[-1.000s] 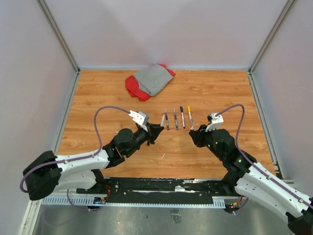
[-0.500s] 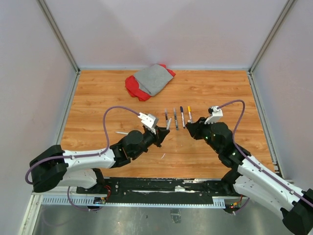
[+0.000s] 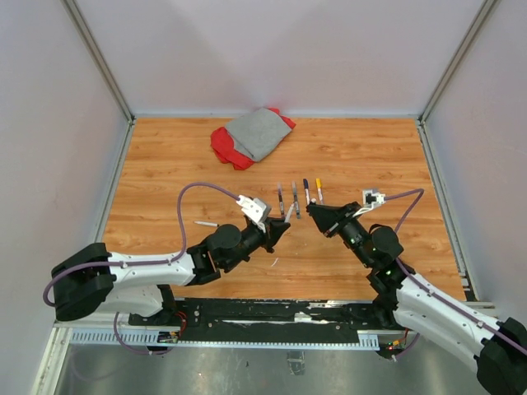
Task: Insert the pens into the pen caps
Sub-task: Insert the pen cap onto the pen.
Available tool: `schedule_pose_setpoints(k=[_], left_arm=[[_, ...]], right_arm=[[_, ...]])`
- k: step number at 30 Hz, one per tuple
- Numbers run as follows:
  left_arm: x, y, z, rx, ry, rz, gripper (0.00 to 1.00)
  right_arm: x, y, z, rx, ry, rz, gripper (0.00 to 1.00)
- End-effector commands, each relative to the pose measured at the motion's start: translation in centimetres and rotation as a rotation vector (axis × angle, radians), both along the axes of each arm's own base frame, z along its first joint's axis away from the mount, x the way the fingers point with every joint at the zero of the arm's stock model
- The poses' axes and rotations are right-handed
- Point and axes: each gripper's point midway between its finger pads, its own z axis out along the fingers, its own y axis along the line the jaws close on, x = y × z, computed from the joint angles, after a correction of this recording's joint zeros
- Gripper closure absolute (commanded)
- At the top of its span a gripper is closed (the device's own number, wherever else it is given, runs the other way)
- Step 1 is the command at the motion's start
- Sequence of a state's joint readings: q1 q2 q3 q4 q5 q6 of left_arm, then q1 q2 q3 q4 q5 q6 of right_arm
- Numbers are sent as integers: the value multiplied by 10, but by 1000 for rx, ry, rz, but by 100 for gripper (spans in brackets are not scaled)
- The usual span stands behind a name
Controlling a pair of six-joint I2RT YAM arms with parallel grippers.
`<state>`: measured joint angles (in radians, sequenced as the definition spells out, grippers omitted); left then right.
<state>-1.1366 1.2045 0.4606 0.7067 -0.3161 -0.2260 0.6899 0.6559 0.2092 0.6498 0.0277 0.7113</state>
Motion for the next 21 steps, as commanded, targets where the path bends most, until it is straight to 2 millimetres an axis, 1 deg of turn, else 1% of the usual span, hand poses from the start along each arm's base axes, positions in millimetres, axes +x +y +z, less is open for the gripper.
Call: schedule_pose_setpoints(k=[1,6,13,21], left_arm=[[-5,-9,7,-28,-36,-42,100],[-8,-14,5,-15,-36,-64,100],[-11,-19,2,-3,-36,-81,100],[-13,-24,-1,9,-39,-90,99]], right_arm=[[-8,6,54,178,-155,65,99],[-6,9,62,188,-167,69,99],[-1,5,60,153,-145,33,99],[0,7,59,130,-128,37,99]])
